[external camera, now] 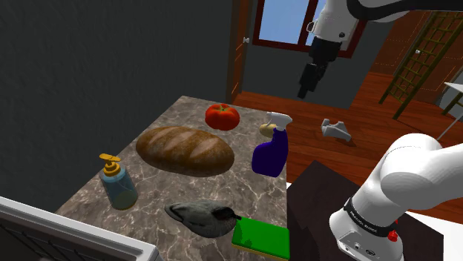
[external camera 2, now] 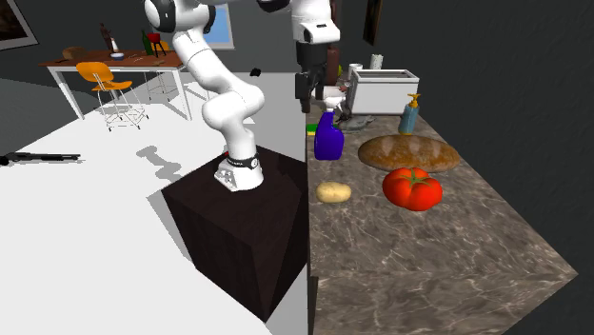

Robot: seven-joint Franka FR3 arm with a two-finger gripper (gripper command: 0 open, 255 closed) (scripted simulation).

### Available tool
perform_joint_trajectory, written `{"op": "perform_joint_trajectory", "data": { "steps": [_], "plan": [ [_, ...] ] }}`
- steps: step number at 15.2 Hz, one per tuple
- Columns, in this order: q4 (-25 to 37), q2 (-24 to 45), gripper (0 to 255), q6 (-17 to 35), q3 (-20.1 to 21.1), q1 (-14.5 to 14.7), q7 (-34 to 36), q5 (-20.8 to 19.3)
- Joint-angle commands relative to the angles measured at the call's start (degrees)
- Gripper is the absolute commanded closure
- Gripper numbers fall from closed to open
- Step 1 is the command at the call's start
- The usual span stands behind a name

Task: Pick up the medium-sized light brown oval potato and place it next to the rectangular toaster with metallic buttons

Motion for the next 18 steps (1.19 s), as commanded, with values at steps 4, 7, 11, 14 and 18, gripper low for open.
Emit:
{"op": "perform_joint_trajectory", "data": {
  "steps": [4,7,11,14,18],
  "plan": [
    [-1.16,5.09,0,4.73,-1.40,0.43,-3.27,-1.00],
    [-1.63,10.77,0,9.40,-2.73,0.88,-6.48,-1.83],
    [-1.19,19.14,0,15.37,-4.30,1.50,-10.67,-2.59],
    [-0.08,25.87,0,19.54,-5.30,1.97,-13.78,-2.86],
    [2.40,35.24,0,24.51,-6.30,2.52,-17.89,-2.80]
  ]
}}
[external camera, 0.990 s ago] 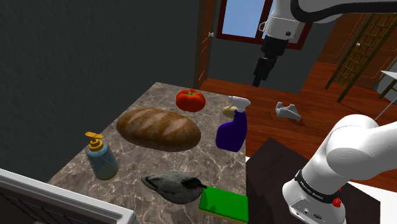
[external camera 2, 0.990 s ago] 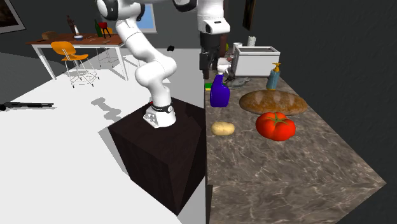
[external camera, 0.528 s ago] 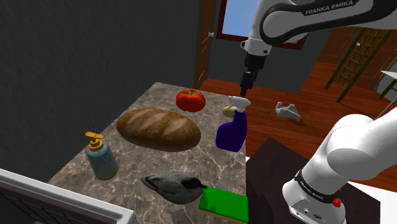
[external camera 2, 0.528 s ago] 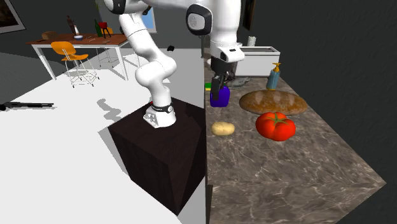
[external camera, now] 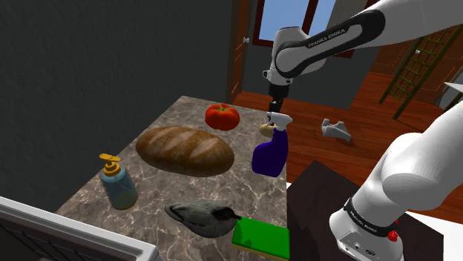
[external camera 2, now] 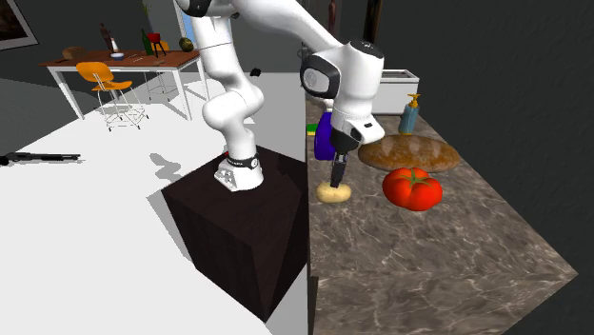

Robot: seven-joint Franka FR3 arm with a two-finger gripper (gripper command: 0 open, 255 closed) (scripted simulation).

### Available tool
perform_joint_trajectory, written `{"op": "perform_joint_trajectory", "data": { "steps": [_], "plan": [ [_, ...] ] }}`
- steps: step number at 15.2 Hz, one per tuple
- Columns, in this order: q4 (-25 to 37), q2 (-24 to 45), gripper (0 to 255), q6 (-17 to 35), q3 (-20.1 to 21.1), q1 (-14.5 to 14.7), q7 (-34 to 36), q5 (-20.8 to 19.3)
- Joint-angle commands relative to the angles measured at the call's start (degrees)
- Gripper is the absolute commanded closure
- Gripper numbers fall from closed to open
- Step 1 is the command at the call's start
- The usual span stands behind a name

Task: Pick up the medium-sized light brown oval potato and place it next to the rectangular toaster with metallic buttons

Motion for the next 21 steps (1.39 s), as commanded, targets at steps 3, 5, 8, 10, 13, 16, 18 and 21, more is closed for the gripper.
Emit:
{"op": "perform_joint_trajectory", "data": {
  "steps": [3,5,8,10,13,16,18,21],
  "plan": [
    [1.13,6.06,0,4.01,-0.36,0.29,-2.14,0.33],
    [0.23,6.83,0,5.67,-0.40,0.29,-2.23,0.43],
    [-1.02,8.09,0,8.17,-0.46,0.30,-2.39,0.62],
    [-1.25,8.35,0,8.65,-0.47,0.30,-2.42,0.66],
    [-1.25,8.35,0,8.65,-0.47,0.30,-2.42,0.66],
    [-1.25,8.34,0,8.64,-0.47,0.30,-2.42,0.66],
    [-1.25,8.34,255,8.64,-0.47,0.30,-2.42,0.66],
    [-1.25,8.34,255,8.64,-0.47,0.30,-2.42,0.66]
  ]
}}
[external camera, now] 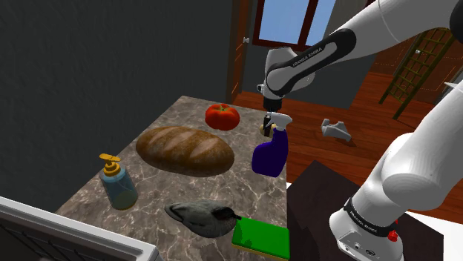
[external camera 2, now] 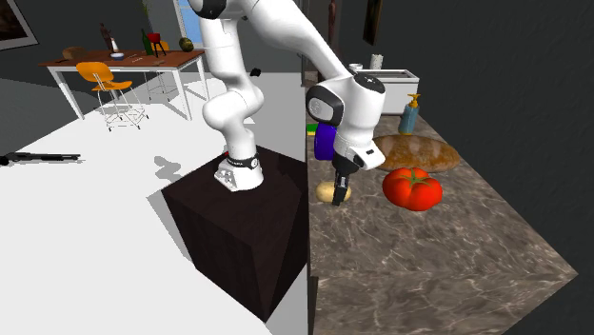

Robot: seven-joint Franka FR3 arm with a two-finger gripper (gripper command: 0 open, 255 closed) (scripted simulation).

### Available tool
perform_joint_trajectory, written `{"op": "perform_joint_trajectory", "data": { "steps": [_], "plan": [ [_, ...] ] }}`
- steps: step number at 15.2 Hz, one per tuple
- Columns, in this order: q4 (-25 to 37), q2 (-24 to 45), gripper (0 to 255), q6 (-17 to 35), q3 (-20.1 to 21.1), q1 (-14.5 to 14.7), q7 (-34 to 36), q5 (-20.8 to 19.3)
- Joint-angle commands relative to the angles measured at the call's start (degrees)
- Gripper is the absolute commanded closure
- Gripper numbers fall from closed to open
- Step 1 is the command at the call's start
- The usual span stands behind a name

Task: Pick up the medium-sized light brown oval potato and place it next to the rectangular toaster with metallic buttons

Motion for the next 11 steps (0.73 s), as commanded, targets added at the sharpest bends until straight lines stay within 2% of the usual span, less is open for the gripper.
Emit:
{"op": "perform_joint_trajectory", "data": {
  "steps": [1,6,11],
  "plan": [
    [0.00,0.00,255,0.00,0.00,0.00,0.00,0.00],
    [0.00,0.01,255,0.01,0.00,0.00,0.00,0.00],
    [1.54,-2.61,255,-4.12,0.11,-0.03,0.33,-0.41]
  ]
}}
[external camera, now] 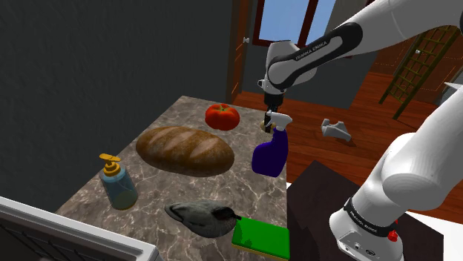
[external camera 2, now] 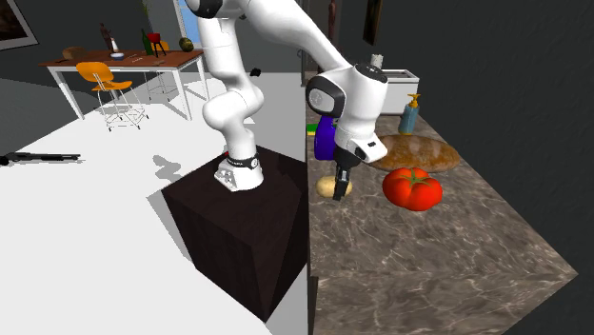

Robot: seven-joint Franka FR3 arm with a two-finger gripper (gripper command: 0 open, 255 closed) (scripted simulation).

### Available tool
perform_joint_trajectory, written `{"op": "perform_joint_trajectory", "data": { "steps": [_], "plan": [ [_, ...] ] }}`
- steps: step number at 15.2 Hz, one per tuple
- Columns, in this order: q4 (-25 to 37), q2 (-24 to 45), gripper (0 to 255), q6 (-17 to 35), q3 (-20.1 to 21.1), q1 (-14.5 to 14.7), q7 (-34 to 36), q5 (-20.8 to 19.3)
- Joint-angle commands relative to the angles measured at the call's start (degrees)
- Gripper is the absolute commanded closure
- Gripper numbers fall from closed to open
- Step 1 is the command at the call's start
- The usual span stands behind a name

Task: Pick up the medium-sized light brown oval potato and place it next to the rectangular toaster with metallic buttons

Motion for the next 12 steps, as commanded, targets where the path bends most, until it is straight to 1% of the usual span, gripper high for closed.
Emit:
{"op": "perform_joint_trajectory", "data": {
  "steps": [1,12],
  "plan": [
    [0.61,-1.07,255,-1.68,0.05,-0.02,0.12,-0.16],
    [5.24,-5.44,255,-10.65,0.37,-0.05,0.57,-0.64]
  ]
}}
